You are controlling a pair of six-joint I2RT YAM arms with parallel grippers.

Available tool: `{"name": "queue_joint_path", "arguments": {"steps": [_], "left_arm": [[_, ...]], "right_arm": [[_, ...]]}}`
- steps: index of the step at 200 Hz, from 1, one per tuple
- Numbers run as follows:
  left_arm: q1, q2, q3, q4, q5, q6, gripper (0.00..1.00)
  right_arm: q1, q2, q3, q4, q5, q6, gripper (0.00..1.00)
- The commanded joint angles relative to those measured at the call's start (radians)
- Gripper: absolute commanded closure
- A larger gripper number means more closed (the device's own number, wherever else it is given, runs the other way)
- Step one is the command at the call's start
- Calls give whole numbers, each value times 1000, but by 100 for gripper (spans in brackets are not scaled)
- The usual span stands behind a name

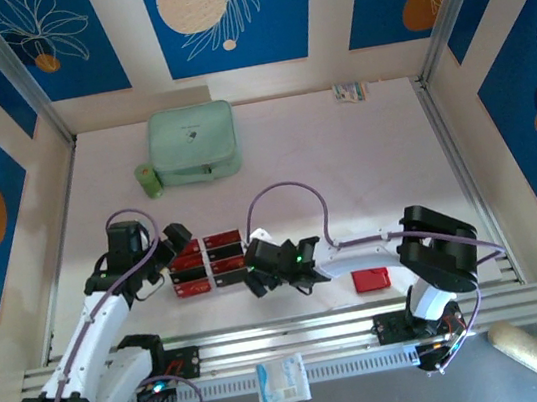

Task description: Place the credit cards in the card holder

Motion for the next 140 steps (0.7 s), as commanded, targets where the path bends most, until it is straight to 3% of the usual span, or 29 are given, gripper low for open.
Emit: {"name": "queue_joint_path", "arguments": {"steps": [1,73,140], "left_arm": [[-20,19,-16,53,19,-27,0],[-86,97,-2,145,-20,-58,0],[-200,233,49,256,-92,-93,0]], "right_arm": [[-38,30,6,-18,49,11,3],[-207,54,25,-6,25,-39,3],[-355,96,83,-17,-32,-85,4]]}}
